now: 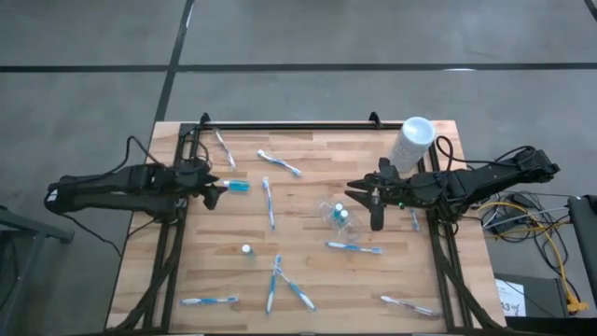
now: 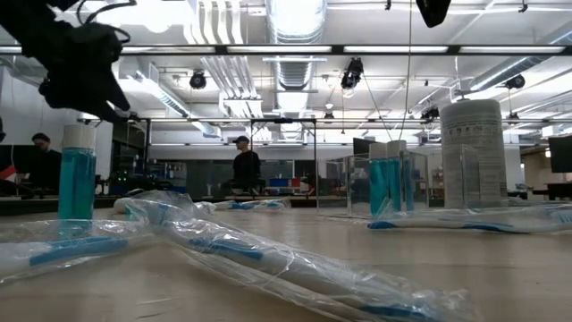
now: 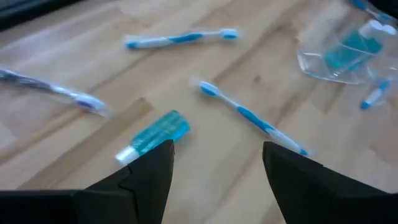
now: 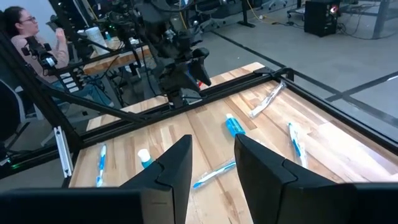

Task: Pick & Place toothbrushing station
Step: Put the blue mouthwash into the middle section of the transparent organizer

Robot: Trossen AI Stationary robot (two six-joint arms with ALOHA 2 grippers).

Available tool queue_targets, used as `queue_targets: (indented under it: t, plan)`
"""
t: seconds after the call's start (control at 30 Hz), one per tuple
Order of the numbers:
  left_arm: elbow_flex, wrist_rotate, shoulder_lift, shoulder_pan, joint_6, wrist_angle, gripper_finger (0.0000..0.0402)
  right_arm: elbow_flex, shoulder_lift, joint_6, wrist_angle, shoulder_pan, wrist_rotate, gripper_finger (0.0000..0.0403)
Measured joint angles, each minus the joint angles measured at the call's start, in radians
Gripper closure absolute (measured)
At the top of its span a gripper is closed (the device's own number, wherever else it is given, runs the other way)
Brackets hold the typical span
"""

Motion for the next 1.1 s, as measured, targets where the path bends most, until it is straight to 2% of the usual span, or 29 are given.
queue_targets:
  t: [0.07, 0.17, 0.23, 0.27, 0.37, 0.4, 0.53, 0.6, 0.7, 0.83, 0.97, 1.1]
  plan:
    - [-0.028, 0.004, -0.025, 0.0, 0.041, 0.0, 0.0152, 0.0, 0.0, 0.0, 0.0, 0.0, 0.0, 0.029]
    - [-0.059, 0.084, -0.053, 0.0, 0.172, -0.008, 0.0152, 0.0, 0.0, 0.001, 0.0, 0.0, 0.0, 0.0294]
    - [-0.075, 0.126, -0.064, 0.0, 0.181, 0.005, 0.0152, 0.0, 0.0, 0.0, 0.0, 0.0, 0.0, 0.0296]
    - [-0.083, 0.134, -0.067, 0.0, 0.138, 0.014, 0.0152, 0.0, 0.0, 0.001, 0.0, 0.0, 0.0, 0.0297]
    - [-0.085, 0.152, -0.072, 0.0, -0.26, 0.088, 0.0152, 0.0, 0.0, 0.001, 0.0, 0.0, 0.0, 0.0298]
    - [-0.084, 0.153, -0.073, -0.001, -0.314, 0.118, 0.0152, 0.0, 0.0, 0.001, 0.0, 0.0, 0.0, 0.0297]
    - [-0.084, 0.17, -0.073, -0.013, -0.141, 0.22, 0.0152, 0.0, 0.0, 0.0, 0.0, 0.0, 0.0, 0.0293]
    - [-0.084, 0.165, -0.073, -0.012, -0.125, 0.277, 0.0152, 0.0, 0.0, 0.001, 0.0, 0.0, 0.0, 0.0291]
    - [-0.084, 0.104, -0.072, -0.012, -0.124, 0.331, 0.0152, 0.0, 0.002, 0.001, 0.0, 0.0, -0.002, 0.0289]
    - [-0.084, -0.011, -0.073, -0.012, -0.133, 0.319, 0.0152, 0.0, 0.002, 0.0, 0.0, 0.0, -0.002, 0.0293]
    - [-0.091, -0.048, -0.051, -0.011, -0.292, 0.269, 0.0152, 0.0, 0.002, 0.001, 0.0, 0.0, -0.002, 0.0299]
    - [-0.113, -0.165, -0.026, -0.009, -0.345, 0.236, 0.0152, 0.0, 0.004, 0.0, 0.0, 0.0, -0.002, 0.0304]
